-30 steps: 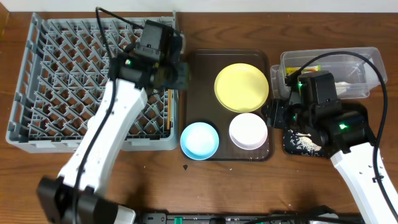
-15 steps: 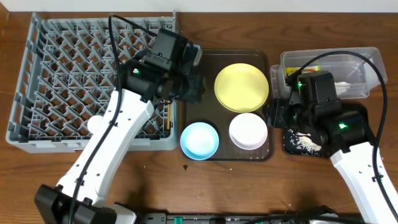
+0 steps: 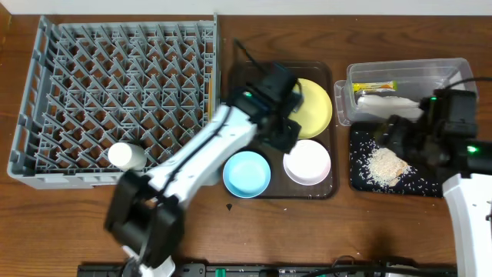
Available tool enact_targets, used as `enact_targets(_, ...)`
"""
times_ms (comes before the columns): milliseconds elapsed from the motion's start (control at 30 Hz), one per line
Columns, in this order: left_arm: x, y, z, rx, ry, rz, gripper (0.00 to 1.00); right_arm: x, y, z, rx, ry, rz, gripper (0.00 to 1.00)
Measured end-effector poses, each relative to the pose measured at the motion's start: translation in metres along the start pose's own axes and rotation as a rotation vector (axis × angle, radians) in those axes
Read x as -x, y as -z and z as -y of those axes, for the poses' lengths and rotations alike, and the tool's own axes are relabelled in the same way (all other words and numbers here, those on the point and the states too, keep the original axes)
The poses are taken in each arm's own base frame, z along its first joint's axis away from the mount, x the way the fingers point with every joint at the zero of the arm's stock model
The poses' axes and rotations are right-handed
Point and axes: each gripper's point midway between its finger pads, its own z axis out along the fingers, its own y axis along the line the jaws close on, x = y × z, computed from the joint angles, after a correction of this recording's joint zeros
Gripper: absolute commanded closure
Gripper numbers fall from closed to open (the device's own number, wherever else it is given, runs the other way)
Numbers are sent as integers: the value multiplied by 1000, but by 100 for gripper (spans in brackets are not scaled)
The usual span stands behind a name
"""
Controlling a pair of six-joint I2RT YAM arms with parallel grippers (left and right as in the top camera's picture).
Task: Sort waste into correct bins and load items into the dishwasher
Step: 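Grasp the rim of the pink bowl with the left gripper, then lift the pink bowl into the dish rack and release it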
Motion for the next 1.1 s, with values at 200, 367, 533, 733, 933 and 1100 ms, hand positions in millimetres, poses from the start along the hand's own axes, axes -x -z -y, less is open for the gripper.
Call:
enact_targets(200,-12,-54,-11,43,2,-104,53,-5,0,2,6,-11,-25,24)
enact_targets(367,-24,-87,-18,35,23,-181,80,-5,0,1,13,-8,-28,23)
enact_targets(533,-32,-101,-18,16,34,-220,93,-5,0,0,14,-8,-28,23)
enact_targets(733,-36,-91,-14,-2,45,-241,92,-5,0,0,15,-5,-29,23)
enact_targets(933,7,2,-26,111,25,2,93,-5,0,0,15,-4,-29,23)
enact_targets(1100,19,119,-91,489,87,232,93,-5,0,0,16,-4,-27,23)
